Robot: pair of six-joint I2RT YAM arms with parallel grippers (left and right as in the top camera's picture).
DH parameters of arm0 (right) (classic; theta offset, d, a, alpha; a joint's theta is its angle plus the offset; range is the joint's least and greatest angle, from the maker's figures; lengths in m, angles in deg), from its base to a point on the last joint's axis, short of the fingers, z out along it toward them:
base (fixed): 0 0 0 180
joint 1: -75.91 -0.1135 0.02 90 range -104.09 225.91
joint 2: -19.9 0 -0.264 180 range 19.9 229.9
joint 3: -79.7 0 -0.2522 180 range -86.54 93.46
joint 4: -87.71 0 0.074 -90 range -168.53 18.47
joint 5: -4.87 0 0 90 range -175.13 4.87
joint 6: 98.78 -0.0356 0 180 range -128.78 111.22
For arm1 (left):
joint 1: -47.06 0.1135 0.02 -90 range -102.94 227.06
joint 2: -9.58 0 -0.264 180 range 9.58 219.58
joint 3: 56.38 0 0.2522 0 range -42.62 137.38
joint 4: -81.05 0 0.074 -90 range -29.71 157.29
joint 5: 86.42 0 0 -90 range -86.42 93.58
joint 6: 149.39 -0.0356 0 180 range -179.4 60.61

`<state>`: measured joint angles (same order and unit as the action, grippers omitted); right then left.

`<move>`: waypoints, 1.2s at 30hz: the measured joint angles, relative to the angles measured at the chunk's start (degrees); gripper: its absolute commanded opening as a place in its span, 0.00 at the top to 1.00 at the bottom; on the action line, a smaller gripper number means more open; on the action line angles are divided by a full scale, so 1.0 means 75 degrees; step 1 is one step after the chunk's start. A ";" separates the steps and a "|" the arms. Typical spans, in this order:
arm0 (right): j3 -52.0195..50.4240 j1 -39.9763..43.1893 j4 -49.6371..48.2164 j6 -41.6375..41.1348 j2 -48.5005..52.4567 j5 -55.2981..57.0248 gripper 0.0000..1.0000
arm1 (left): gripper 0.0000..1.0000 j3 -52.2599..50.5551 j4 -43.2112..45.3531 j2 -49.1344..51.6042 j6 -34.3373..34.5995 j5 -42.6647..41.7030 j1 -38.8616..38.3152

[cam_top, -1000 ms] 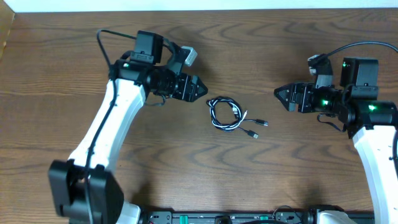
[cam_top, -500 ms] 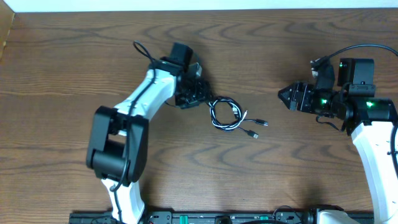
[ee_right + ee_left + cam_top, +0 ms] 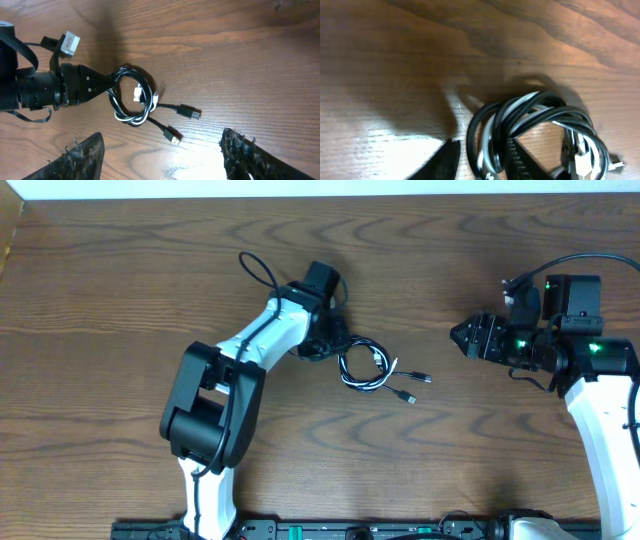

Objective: Untangle cables

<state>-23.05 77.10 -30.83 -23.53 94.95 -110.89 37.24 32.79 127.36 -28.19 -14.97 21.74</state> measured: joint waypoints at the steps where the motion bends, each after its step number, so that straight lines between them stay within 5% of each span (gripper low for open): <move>1: 0.0000 0.0000 0.0006 0.0000 0.0000 0.0006 0.30 | 0.92 0.0003 0.0009 0.0000 0.0067 0.0131 -0.0064; 11: 0.0000 0.0000 0.0000 -0.0114 0.0000 0.0044 0.31 | 0.92 0.0058 0.0428 -0.0041 -0.0041 0.0664 -0.0283; 25: 0.0000 0.0000 -0.0076 -0.0425 0.0000 -0.0050 0.38 | 0.93 0.0058 0.1367 -0.1702 -0.0058 -0.2506 -0.0277; 36: 0.0009 -0.0396 -0.0230 -0.0574 0.0443 -0.0291 0.40 | 0.93 0.0058 0.1763 -0.1702 0.0804 -0.3357 -0.0277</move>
<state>-22.99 74.13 -32.55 -27.83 98.27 -113.07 37.67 46.01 114.59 -22.16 -40.15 19.67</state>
